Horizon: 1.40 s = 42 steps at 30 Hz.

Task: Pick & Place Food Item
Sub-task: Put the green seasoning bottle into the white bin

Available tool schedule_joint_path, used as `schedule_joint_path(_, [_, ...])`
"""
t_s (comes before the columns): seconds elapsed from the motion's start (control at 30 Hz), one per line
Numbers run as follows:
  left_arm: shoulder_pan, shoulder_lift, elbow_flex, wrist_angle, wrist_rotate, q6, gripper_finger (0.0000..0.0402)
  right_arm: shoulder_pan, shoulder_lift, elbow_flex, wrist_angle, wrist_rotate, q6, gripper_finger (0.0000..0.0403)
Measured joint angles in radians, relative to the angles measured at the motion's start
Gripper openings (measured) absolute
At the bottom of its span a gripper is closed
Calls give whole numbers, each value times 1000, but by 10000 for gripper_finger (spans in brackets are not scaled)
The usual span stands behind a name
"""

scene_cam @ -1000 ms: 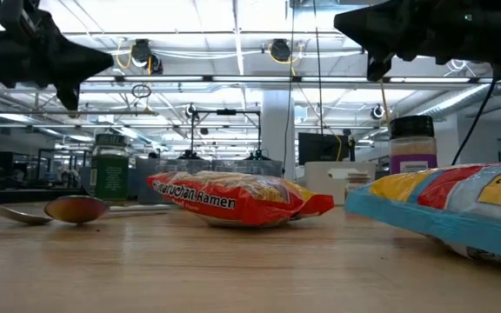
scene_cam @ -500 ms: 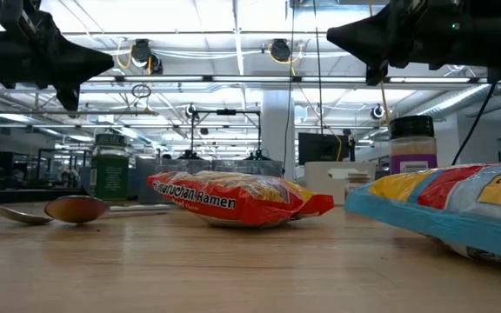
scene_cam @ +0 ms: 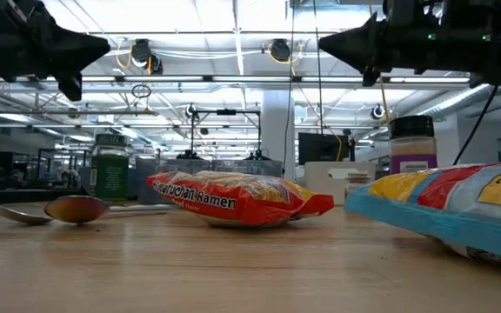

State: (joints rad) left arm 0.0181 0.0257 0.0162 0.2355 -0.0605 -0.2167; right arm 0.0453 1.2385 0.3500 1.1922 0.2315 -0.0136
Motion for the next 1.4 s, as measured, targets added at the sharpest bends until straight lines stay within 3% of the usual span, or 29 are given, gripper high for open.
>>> schedule_joint_path(0.17, [0,0,0,0,34,-22,47,-33,-8,2,32,-78,2,44])
schedule_joint_path(0.37, [0,16,49,-52,37,-22,62,-35,-8,69,-25,-105,-16,113])
schedule_joint_path(0.6, [0,162,280,-305,70,11,167,-65,-8,221,-303,-103,-24,213])
schedule_joint_path(0.77, [0,286,376,-352,55,136,241,-73,-8,235,-329,-102,-37,257])
schedule_joint_path(1.0, [0,393,380,-248,52,207,283,-63,-8,204,-330,-105,-51,268])
schedule_joint_path(1.23, [0,476,380,-233,47,181,282,-63,-7,177,-333,-105,-22,259])
schedule_joint_path(1.4, [0,528,380,-375,-130,204,268,-66,-8,177,-346,-105,-26,260])
